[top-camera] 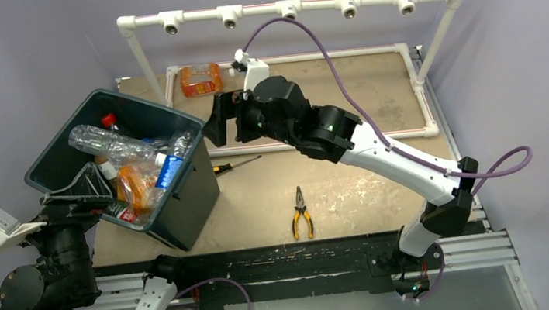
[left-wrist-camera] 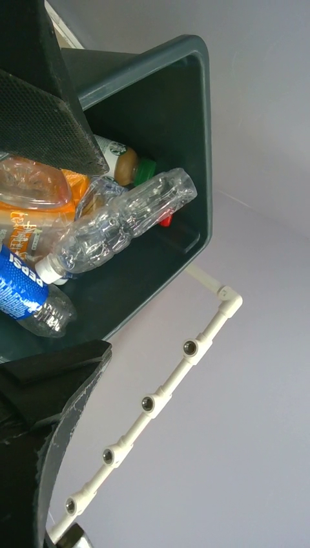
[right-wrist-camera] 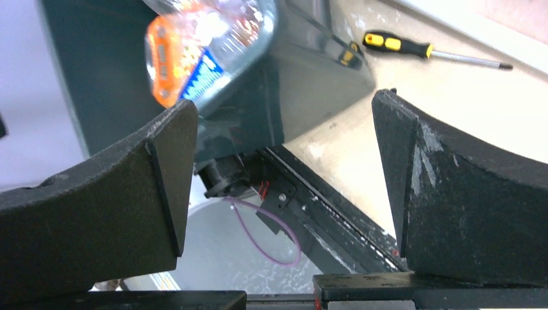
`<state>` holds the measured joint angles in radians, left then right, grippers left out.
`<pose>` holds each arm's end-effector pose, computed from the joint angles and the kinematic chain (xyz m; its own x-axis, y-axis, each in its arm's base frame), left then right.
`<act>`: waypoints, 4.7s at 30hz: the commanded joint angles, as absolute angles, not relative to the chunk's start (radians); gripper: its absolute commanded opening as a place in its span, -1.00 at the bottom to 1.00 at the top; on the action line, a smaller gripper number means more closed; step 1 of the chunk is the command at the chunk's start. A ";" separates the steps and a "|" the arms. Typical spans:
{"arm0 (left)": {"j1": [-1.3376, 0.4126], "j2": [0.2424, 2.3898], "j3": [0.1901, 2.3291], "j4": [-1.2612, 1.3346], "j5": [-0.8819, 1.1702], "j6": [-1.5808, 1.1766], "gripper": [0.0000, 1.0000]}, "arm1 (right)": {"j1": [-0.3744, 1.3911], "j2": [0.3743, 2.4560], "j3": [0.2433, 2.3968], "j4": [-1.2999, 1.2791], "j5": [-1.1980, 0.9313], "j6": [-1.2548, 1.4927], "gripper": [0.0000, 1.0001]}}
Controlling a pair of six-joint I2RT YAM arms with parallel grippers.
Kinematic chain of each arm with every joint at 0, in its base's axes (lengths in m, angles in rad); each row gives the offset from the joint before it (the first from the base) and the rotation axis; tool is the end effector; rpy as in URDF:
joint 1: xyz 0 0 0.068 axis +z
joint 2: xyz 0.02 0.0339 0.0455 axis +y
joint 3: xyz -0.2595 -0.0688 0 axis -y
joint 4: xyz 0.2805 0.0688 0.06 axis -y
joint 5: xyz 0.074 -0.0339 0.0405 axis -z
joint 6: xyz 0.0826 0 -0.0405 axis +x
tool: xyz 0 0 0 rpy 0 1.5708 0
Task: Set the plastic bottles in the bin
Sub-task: Move the trash bin to the center of the board.
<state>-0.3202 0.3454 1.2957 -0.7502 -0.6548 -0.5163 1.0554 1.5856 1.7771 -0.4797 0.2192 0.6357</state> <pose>0.0413 0.0393 0.4922 0.3205 -0.5188 -0.7925 -0.1824 0.7872 -0.5891 0.2305 0.3705 0.4413 -0.5560 0.1943 -0.8082 -0.5175 0.6799 0.5195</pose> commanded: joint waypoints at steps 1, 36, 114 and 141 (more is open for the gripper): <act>-0.313 0.334 1.294 -0.752 -0.643 -0.529 0.98 | 1.057 1.673 1.968 -0.575 0.189 0.627 0.98; -0.313 0.298 1.281 -0.752 -0.614 -0.522 0.98 | 1.056 2.017 2.487 -0.854 0.127 0.508 -0.99; -0.322 1.056 1.367 -0.620 0.113 -0.187 -0.45 | 0.660 1.264 1.863 -0.884 0.124 0.377 -1.00; -0.752 1.095 1.366 -0.294 0.266 -0.554 -1.00 | 0.661 1.104 1.852 -0.949 0.331 0.467 -1.00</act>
<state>-0.5163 1.0729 1.3548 -0.5831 0.1493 -0.3904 0.6529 1.1400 1.9015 -1.1469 0.2718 0.3737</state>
